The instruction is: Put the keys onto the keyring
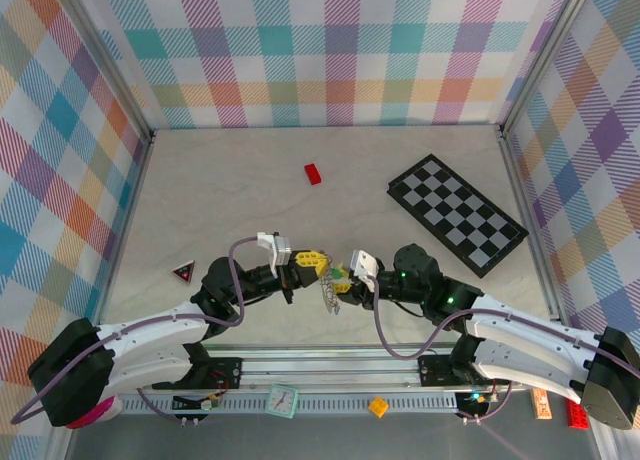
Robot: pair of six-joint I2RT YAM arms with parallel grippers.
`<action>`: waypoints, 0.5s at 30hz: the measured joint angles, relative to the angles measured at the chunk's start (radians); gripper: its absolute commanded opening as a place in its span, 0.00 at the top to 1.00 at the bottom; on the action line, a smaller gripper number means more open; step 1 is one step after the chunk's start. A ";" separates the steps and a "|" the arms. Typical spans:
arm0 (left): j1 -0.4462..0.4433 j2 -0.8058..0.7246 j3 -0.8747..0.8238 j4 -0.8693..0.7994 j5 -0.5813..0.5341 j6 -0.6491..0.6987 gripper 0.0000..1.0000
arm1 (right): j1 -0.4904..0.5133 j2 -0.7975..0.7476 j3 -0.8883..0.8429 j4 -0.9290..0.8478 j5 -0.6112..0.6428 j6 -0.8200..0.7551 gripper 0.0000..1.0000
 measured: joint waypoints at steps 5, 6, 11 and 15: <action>0.011 0.006 0.000 0.013 0.034 -0.013 1.00 | 0.000 0.003 0.000 0.013 -0.026 0.000 0.68; 0.011 0.009 0.000 0.016 0.041 -0.016 1.00 | 0.000 0.004 0.000 0.016 -0.027 0.000 0.69; 0.014 0.018 0.000 0.029 0.078 -0.034 1.00 | 0.000 0.003 0.000 0.040 -0.026 0.000 0.75; 0.014 0.034 0.000 0.034 0.103 -0.040 1.00 | 0.000 0.003 0.000 0.043 -0.030 0.003 0.83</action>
